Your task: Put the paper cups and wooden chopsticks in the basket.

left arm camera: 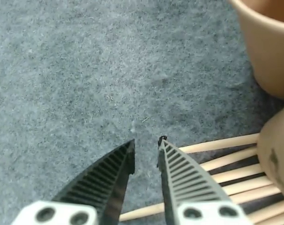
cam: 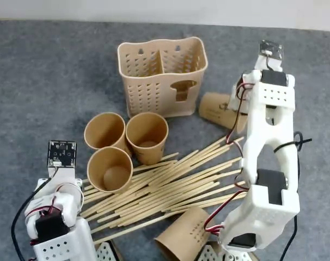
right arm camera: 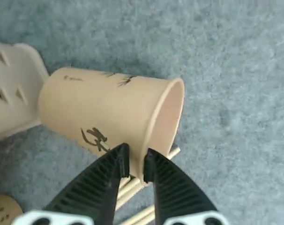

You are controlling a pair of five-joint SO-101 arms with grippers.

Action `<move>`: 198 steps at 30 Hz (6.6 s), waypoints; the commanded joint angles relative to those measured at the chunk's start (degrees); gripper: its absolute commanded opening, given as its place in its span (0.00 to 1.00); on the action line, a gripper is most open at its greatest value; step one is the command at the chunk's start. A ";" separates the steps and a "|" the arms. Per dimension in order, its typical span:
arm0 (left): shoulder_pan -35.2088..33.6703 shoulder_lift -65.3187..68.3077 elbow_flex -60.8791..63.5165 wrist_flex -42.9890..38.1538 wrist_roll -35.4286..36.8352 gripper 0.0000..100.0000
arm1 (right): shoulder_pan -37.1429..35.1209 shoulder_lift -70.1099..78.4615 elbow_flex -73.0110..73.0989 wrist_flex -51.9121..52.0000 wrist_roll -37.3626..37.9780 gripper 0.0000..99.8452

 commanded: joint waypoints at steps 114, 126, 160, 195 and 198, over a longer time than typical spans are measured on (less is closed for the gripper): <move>-0.75 -0.84 0.48 -1.49 -0.26 0.10 | -21.67 -26.33 -9.19 -5.85 58.81 0.01; -0.75 -0.84 0.48 -1.49 -0.26 0.10 | -21.58 -23.43 -9.19 -5.76 61.10 0.06; -0.75 -0.84 0.48 -1.49 -0.26 0.10 | -28.18 -19.03 -9.36 -16.92 35.16 0.18; -0.75 -0.84 0.48 -1.49 -0.26 0.10 | -22.81 -20.88 -8.92 -15.96 12.66 0.26; -0.75 -0.84 0.48 -1.49 -0.26 0.10 | -22.81 -20.88 -7.08 -17.89 12.75 0.22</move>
